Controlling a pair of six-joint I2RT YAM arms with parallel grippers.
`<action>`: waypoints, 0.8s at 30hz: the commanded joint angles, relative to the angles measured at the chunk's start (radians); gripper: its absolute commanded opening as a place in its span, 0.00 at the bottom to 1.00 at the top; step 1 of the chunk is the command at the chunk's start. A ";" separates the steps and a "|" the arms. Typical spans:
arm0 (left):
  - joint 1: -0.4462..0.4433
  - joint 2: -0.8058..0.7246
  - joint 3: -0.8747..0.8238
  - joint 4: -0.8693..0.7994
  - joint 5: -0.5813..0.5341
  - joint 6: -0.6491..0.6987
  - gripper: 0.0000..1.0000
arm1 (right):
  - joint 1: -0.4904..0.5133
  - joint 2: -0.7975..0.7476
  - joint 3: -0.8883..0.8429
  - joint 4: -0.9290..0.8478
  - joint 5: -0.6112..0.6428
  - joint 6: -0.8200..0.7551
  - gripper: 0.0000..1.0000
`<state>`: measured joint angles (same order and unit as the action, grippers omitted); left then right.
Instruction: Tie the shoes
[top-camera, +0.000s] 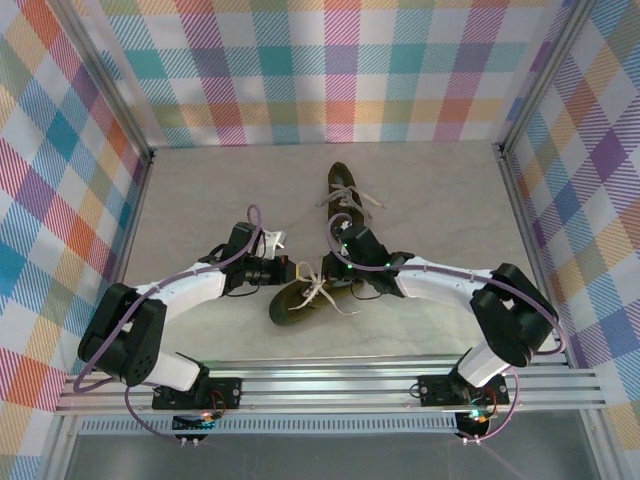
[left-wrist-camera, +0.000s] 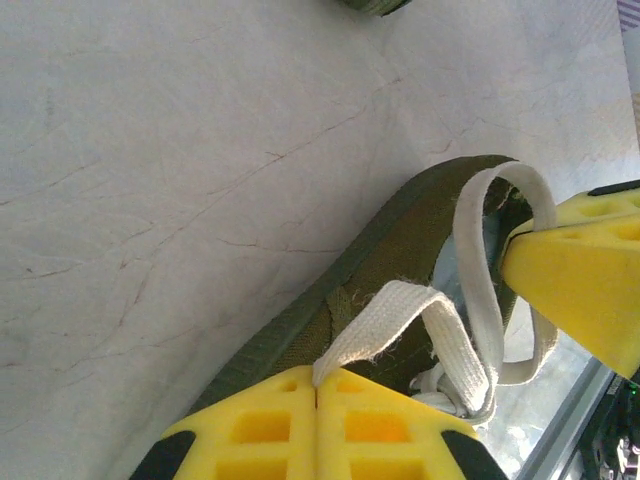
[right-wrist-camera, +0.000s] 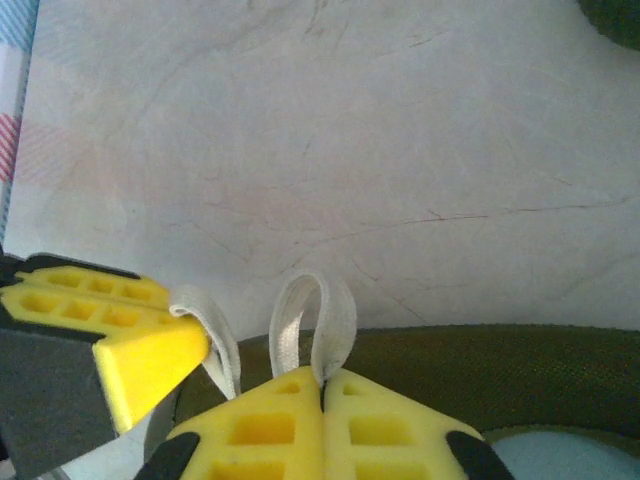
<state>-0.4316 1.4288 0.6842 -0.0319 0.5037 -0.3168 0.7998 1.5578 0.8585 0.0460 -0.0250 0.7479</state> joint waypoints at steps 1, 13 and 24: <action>0.000 -0.029 -0.003 -0.031 -0.040 0.022 0.00 | 0.001 -0.055 -0.024 -0.021 0.031 -0.022 0.00; 0.057 -0.030 -0.011 -0.110 -0.131 -0.002 0.00 | 0.037 -0.090 -0.041 -0.302 0.192 -0.127 0.00; 0.095 -0.044 -0.028 -0.140 -0.157 -0.015 0.00 | 0.057 -0.127 -0.066 -0.411 0.243 -0.135 0.00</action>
<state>-0.3813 1.4075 0.6804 -0.1139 0.4252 -0.3229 0.8574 1.4624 0.8181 -0.2348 0.1524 0.6342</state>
